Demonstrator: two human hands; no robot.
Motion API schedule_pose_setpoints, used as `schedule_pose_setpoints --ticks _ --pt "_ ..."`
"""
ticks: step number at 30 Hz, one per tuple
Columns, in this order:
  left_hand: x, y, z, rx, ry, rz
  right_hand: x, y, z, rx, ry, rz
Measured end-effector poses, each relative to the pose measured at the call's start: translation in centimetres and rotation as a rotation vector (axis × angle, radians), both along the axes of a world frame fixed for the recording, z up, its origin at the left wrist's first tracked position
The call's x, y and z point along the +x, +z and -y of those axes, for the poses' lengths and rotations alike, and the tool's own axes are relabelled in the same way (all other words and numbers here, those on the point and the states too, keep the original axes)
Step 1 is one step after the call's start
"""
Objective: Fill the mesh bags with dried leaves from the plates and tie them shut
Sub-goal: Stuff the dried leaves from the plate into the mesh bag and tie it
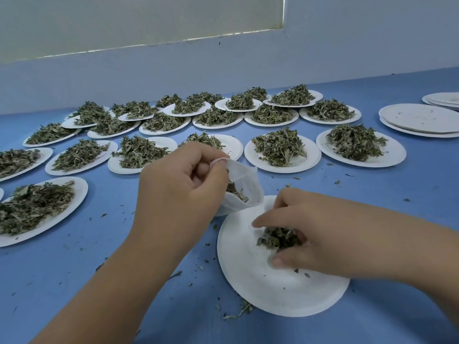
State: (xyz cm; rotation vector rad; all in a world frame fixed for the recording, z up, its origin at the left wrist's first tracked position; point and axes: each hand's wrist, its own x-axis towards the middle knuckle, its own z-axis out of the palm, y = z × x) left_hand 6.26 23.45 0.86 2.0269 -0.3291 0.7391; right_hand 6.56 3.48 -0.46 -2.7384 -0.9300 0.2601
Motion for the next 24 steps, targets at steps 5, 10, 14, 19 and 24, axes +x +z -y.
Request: schedule_pose_setpoints --ticks 5,10,14,19,24 --pt "0.0 0.1 0.1 0.008 0.012 0.004 -0.4 -0.6 -1.1 0.052 0.052 0.037" --pt "0.0 0.1 0.2 -0.003 0.002 0.005 -0.6 0.0 -1.4 0.065 0.086 0.057" --pt "0.0 0.0 0.2 -0.015 -0.011 -0.01 -1.0 0.2 -1.5 0.051 0.107 0.145" --pt "-0.1 0.0 0.4 -0.008 -0.007 -0.013 -1.0 0.0 -1.7 0.019 0.129 0.208" --pt "0.0 -0.3 0.4 -0.005 -0.008 -0.024 -0.5 1.5 -0.4 0.219 0.091 0.017"
